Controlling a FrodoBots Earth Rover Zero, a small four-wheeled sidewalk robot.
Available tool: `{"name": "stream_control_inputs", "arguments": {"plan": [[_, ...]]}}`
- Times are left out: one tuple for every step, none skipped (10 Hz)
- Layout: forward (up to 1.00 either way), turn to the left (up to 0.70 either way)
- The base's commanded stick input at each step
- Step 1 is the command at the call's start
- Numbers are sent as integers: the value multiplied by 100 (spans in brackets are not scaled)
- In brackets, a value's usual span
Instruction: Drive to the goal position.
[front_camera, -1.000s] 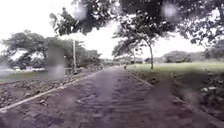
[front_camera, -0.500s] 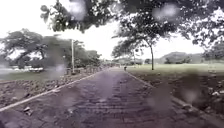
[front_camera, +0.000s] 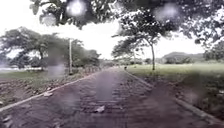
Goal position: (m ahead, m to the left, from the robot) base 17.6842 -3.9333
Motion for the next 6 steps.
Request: {"name": "stream_control_inputs", "arguments": {"plan": [[70, 0], [70, 0], [70, 0], [70, 0], [70, 0], [70, 0]]}}
